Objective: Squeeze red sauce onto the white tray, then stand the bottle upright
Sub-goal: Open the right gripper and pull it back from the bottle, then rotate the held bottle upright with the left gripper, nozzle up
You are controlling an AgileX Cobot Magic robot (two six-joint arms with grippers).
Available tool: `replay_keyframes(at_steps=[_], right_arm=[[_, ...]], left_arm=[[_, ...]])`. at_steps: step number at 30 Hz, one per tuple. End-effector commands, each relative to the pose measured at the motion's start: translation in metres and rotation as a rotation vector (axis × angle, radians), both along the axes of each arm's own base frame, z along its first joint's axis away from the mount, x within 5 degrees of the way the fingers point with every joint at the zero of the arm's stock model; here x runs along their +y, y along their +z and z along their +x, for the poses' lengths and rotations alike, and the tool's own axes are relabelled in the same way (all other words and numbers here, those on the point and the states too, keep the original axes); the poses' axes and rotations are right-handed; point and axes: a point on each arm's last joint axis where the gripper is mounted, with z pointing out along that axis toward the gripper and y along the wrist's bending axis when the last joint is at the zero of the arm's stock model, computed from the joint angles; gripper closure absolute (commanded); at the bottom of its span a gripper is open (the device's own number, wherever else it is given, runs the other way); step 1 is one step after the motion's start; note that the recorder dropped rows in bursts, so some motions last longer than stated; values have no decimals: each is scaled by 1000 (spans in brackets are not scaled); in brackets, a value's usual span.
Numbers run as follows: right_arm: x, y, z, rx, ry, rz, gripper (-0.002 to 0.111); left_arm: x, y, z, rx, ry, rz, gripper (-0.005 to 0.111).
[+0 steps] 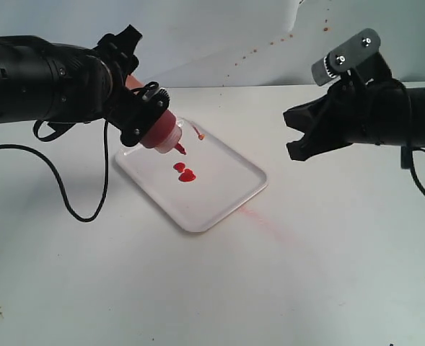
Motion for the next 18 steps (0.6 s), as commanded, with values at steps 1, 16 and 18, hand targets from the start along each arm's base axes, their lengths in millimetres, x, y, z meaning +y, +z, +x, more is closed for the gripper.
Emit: replay_keyframes(at_steps=[1,16,18], right_arm=[[-6,4,-13,17,-61,11,108],[-25,107,-117,-304,-273,135,108],[-32,111,-132,-339,-328,125,108]], left_arm=[[-2,8,-2,-16,8,-45,107],[-3,4,-4,19,44,-114,107],[-2,2,-5,39,66,-149,107]])
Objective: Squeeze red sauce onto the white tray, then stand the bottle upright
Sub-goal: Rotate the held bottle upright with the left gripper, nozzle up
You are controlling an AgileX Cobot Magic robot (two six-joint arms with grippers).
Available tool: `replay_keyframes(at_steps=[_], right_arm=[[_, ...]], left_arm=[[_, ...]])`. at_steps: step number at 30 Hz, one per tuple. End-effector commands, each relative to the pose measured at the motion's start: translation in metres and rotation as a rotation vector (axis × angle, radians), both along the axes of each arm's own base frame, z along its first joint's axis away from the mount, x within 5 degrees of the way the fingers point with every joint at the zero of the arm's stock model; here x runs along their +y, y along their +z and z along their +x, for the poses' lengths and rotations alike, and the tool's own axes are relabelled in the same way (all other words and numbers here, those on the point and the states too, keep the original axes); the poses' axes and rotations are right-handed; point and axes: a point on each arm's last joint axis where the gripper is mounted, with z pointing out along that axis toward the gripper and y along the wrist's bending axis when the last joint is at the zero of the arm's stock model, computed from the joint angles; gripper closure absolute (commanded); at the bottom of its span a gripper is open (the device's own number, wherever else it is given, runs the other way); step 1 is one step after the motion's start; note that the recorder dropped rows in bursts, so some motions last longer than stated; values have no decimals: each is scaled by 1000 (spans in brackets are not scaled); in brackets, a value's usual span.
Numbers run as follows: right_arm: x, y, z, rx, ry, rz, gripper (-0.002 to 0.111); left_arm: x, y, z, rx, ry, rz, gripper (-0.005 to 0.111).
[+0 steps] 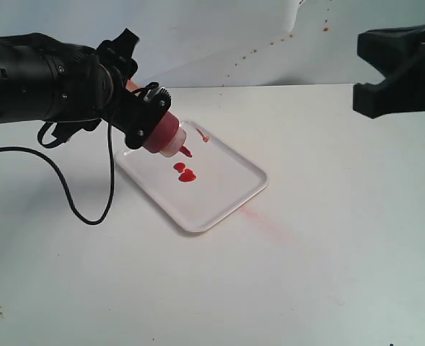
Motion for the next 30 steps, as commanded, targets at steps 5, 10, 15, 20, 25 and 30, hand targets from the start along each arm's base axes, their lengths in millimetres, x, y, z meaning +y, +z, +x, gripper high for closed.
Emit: replay_keyframes(at_steps=[5,10,15,20,25,30], right_arm=[[-23,18,-48,-111,-179,10,108],[-28,20,-51,-127,-219,1,108],[-27,20,-52,-128,-207,3,108],[-27,20,-52,-128,-207,3,108],[-27,20,-51,-127,-211,2,108],[-28,20,-51,-126,-222,0,108]], left_arm=[[-2,4,-4,31,60,-129,107],[-3,2,-6,50,81,-160,107],[-4,0,-7,69,99,-195,107],[-4,0,-7,61,118,-244,107],[-5,0,-7,59,135,-283,107],[-2,-1,-7,64,187,-297,107]])
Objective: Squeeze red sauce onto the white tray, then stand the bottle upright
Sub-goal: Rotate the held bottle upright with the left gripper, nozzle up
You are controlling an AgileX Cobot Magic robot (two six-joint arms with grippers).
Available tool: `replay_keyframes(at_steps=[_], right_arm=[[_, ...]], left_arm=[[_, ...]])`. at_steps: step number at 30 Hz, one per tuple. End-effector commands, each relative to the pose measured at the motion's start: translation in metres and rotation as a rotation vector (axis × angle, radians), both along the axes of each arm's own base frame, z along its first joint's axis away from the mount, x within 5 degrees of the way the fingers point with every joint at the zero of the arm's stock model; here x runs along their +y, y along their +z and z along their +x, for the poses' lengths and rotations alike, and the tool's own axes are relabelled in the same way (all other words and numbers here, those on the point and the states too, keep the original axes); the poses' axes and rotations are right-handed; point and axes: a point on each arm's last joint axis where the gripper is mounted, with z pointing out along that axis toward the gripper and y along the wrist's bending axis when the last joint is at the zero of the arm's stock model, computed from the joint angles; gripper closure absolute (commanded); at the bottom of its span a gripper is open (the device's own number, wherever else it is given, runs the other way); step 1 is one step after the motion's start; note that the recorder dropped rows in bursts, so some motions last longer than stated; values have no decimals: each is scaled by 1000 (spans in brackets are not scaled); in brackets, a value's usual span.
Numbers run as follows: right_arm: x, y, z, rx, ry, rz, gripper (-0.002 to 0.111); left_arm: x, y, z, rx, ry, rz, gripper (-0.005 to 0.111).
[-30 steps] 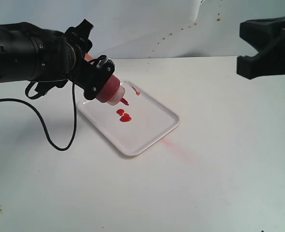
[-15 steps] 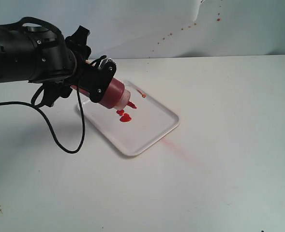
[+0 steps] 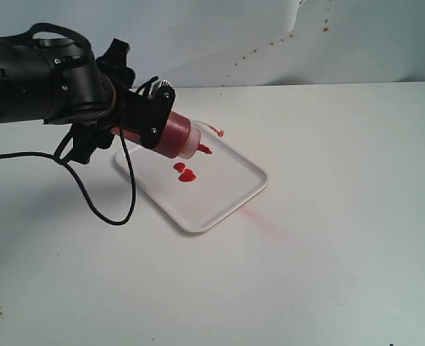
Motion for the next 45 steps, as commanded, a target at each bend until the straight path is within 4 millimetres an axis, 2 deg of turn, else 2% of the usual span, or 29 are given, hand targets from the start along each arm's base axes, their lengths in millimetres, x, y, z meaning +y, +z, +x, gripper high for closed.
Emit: replay_keyframes(at_steps=[1,8,16,23,26,29,34,45], right_arm=[[-1,0,0,-2,-10,-2,108],[-1,0,-1,-2,-7,0,108],[-1,0,-1,0,-7,3,108],[-1,0,-1,3,-7,8,108],[-1,0,-1,3,-7,8,108],[-1,0,-1,3,-7,8,108],[-1,0,-1,3,-7,8,108],[-1,0,-1,3,-7,8,108]], left_arm=[[2,8,0,-22,49,-48,107],[5,21,-8,-52,111,-156,107],[5,39,-30,-73,64,-343,107],[11,35,-40,-62,107,-403,107],[18,37,-41,-76,140,-509,107],[29,35,-41,-84,173,-629,107],[47,20,-46,-67,159,-762,107],[66,-13,-64,4,91,-1077,107]])
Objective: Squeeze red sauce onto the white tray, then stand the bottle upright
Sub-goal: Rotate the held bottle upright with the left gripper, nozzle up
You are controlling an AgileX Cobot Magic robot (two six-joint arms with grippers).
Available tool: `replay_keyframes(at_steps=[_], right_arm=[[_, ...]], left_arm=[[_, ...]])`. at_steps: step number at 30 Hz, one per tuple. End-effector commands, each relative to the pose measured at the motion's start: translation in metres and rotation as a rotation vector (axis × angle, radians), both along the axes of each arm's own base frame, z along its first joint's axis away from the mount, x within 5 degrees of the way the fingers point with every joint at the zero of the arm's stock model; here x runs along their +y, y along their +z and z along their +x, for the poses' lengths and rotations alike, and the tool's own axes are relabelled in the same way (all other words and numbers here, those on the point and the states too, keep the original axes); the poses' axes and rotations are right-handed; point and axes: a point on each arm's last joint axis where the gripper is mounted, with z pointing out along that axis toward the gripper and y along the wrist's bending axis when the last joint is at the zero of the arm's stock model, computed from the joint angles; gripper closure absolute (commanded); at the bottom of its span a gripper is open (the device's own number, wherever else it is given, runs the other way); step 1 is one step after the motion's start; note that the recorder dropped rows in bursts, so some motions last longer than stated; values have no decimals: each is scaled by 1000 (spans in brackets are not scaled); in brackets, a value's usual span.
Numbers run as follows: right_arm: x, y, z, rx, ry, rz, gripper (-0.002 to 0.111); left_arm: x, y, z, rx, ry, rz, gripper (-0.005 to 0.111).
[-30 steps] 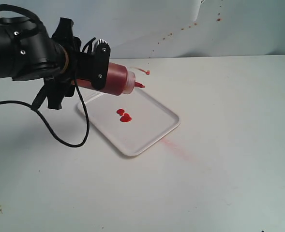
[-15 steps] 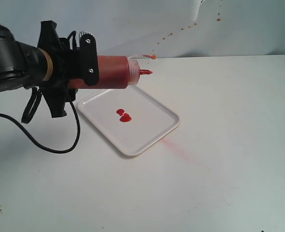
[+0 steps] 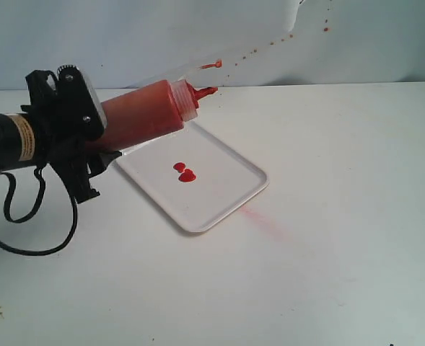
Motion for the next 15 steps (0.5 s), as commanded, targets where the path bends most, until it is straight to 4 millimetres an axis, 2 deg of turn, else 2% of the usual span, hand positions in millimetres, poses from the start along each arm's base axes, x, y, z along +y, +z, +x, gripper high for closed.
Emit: replay_keyframes(at_steps=[1,9,15], right_arm=[[0,0,-1,0,-2,3,108],[0,0,-1,-1,5,6,108],[9,2,-3,-14,99,16,108]], left_arm=[[2,0,-11,-46,-58,-190,107],[10,-10,-37,-113,-115,-495,107],[11,-12,-59,-162,-177,-663,107]])
